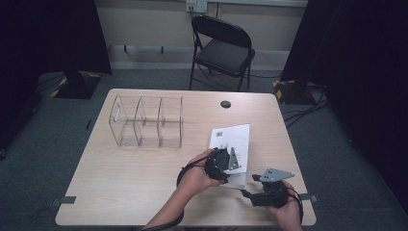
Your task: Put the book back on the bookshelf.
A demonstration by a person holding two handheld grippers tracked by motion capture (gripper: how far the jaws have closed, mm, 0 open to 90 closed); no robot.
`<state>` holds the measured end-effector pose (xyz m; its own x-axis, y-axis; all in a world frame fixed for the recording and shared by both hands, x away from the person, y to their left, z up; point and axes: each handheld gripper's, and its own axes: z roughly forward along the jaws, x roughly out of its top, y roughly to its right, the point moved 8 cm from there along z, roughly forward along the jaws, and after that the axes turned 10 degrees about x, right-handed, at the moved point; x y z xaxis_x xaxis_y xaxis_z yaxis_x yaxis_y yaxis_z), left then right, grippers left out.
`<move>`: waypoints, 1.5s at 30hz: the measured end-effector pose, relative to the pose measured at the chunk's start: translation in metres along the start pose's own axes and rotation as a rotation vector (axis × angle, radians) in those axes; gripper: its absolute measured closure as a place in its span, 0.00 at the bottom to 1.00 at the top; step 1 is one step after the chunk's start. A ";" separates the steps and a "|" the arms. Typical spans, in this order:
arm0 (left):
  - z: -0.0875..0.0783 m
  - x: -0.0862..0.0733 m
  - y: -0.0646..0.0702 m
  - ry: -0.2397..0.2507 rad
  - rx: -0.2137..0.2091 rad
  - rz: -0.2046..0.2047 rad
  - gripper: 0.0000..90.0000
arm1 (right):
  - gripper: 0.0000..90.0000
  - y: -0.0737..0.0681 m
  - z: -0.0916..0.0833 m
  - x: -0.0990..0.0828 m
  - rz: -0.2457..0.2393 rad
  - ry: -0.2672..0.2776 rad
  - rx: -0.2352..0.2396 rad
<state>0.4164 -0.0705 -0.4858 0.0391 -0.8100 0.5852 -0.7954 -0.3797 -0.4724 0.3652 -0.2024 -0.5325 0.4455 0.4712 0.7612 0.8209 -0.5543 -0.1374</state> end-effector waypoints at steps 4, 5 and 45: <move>-0.001 -0.003 -0.002 -0.005 -0.007 -0.003 0.46 | 0.28 0.000 0.000 0.001 -0.008 0.003 -0.002; -0.001 -0.002 -0.002 -0.001 -0.005 -0.006 0.46 | 0.28 -0.001 -0.001 0.001 -0.009 0.001 -0.004; -0.007 -0.001 -0.012 0.005 0.052 -0.090 0.58 | 0.25 -0.003 0.001 0.006 -0.045 0.017 0.000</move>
<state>0.4213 -0.0624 -0.4762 0.1065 -0.7692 0.6300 -0.7563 -0.4740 -0.4509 0.3660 -0.1974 -0.5277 0.4022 0.4835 0.7775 0.8399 -0.5329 -0.1031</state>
